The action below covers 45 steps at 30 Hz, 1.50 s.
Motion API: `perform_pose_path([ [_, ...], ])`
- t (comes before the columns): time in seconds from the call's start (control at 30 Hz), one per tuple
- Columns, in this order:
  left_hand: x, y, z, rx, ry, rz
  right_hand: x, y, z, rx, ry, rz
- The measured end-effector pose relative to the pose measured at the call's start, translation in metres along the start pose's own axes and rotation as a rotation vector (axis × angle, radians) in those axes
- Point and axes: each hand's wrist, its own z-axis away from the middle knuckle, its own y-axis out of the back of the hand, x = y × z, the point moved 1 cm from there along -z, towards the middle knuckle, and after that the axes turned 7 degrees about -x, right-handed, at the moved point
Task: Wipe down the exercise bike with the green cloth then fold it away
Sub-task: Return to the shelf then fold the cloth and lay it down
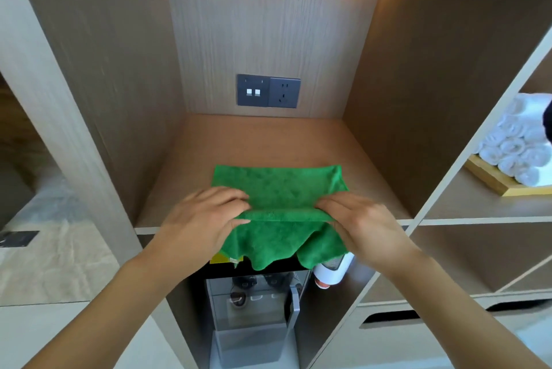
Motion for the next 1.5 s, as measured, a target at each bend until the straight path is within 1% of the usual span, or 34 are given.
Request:
perform_pose_path([
  [0.03,-0.003,0.008,0.003,0.101,0.004,0.005,-0.001,0.01,-0.002,0.028,-0.03,-0.017],
  [0.07,-0.005,0.018,0.005,0.169,0.023,0.027,-0.002,0.022,-0.006,0.042,-0.066,-0.052],
  [0.13,-0.005,0.041,0.007,0.262,0.069,0.109,-0.001,0.042,-0.014,0.05,-0.111,-0.16],
  [0.23,-0.005,0.071,0.005,0.36,0.108,0.359,0.0,0.074,-0.025,0.054,-0.159,-0.382],
  [0.3,-0.005,0.087,0.005,0.373,0.144,0.52,0.001,0.093,-0.031,0.051,-0.212,-0.567],
  [0.4,-0.01,0.106,0.006,0.36,0.166,0.71,0.007,0.11,-0.039,0.157,-0.233,-0.823],
  [0.47,-0.019,0.11,-0.001,0.363,0.173,0.768,0.015,0.107,-0.049,0.195,-0.247,-0.87],
  [0.53,-0.032,0.099,-0.014,0.348,0.207,0.777,0.031,0.09,-0.063,0.171,-0.29,-0.882],
  [0.6,-0.049,0.078,-0.029,0.331,0.282,0.67,0.049,0.064,-0.077,0.121,-0.369,-0.812],
  [0.63,-0.057,0.066,-0.035,0.319,0.34,0.558,0.057,0.052,-0.082,0.102,-0.427,-0.704],
  [0.67,-0.06,0.055,-0.039,0.289,0.398,0.416,0.062,0.041,-0.086,0.084,-0.481,-0.542],
  [0.7,-0.059,0.047,-0.041,0.259,0.43,0.293,0.061,0.034,-0.088,0.065,-0.505,-0.385],
  [0.73,-0.055,0.04,-0.042,0.241,0.413,0.246,0.054,0.029,-0.088,0.047,-0.505,-0.292],
  [0.8,-0.04,0.03,-0.044,0.161,0.278,0.3,0.028,0.019,-0.089,-0.044,-0.46,-0.278],
  [0.87,-0.026,0.018,-0.047,0.015,0.176,0.341,-0.001,0.002,-0.093,-0.161,-0.411,-0.299],
  [0.9,-0.023,0.011,-0.048,-0.038,0.17,0.342,-0.013,-0.009,-0.093,-0.211,-0.388,-0.289],
  [1.0,-0.028,-0.005,-0.044,-0.128,0.244,0.331,-0.03,-0.031,-0.087,-0.285,-0.365,-0.214],
  [1.1,-0.038,-0.008,-0.029,-0.195,0.247,0.338,-0.028,-0.032,-0.076,-0.344,-0.349,-0.147],
  [1.2,-0.036,-0.006,-0.02,-0.255,0.227,0.318,-0.017,-0.028,-0.069,-0.411,-0.294,-0.127],
  [1.3,-0.024,0.002,-0.015,-0.29,0.279,0.288,0.001,-0.024,-0.074,-0.509,-0.228,-0.155],
  [1.37,-0.014,0.013,-0.011,-0.28,0.297,0.225,0.018,-0.02,-0.083,-0.559,-0.243,-0.195],
  [1.43,-0.002,0.024,-0.01,-0.203,0.319,0.209,0.032,-0.01,-0.092,-0.572,-0.314,-0.209],
  [1.5,0.007,0.032,-0.016,-0.094,0.313,0.204,0.032,0.003,-0.096,-0.543,-0.333,-0.088],
])
